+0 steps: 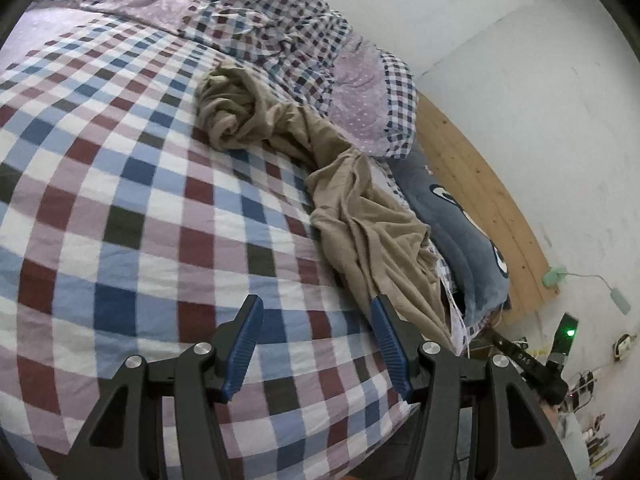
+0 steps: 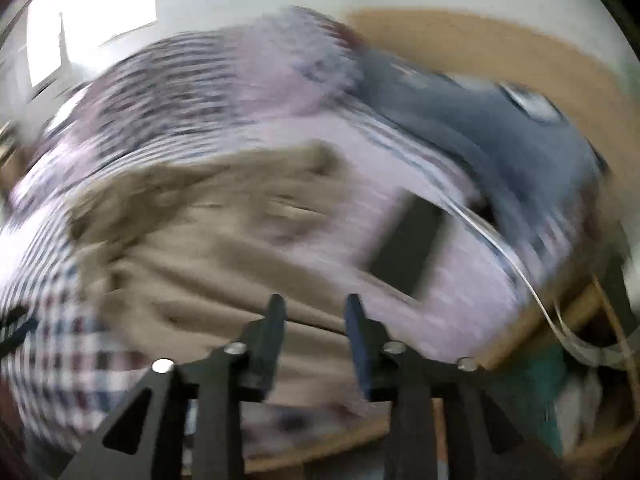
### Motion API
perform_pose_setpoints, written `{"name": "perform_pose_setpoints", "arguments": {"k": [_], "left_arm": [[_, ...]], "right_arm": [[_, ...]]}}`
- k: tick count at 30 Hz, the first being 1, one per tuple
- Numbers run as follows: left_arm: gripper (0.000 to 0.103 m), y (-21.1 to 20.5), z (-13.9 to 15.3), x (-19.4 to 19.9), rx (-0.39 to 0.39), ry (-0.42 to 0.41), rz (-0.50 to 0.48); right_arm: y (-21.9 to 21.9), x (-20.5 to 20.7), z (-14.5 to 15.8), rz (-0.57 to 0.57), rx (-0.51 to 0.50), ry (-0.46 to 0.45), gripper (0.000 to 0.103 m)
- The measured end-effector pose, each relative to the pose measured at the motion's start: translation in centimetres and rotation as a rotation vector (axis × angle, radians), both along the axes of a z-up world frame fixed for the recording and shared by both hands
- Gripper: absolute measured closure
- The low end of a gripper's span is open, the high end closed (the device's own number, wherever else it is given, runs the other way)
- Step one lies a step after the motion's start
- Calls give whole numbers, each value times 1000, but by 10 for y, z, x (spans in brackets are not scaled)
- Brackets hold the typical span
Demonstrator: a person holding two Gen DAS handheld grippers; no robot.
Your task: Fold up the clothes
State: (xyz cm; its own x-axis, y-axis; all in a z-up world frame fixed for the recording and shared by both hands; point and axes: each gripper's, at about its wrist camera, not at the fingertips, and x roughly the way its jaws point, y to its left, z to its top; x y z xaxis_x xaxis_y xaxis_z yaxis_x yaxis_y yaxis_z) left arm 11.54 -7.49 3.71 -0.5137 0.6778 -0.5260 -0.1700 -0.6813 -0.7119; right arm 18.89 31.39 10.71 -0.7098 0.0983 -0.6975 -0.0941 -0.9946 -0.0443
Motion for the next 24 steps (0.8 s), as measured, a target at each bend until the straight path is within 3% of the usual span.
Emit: {"name": "perform_pose_setpoints", "arguments": {"k": [5, 9, 16, 24], "left_arm": [[42, -8, -1, -6, 30, -18, 33], [38, -15, -2, -11, 54, -33, 59], [32, -29, -10, -18, 124, -81, 113], [32, -17, -20, -26, 127, -129, 103]], "right_arm": [[-104, -34, -7, 303, 88, 61, 63], [-161, -58, -23, 452, 138, 103, 63], [-203, -97, -47, 519, 133, 108, 63], [-190, -127, -66, 481, 81, 50, 65]]}}
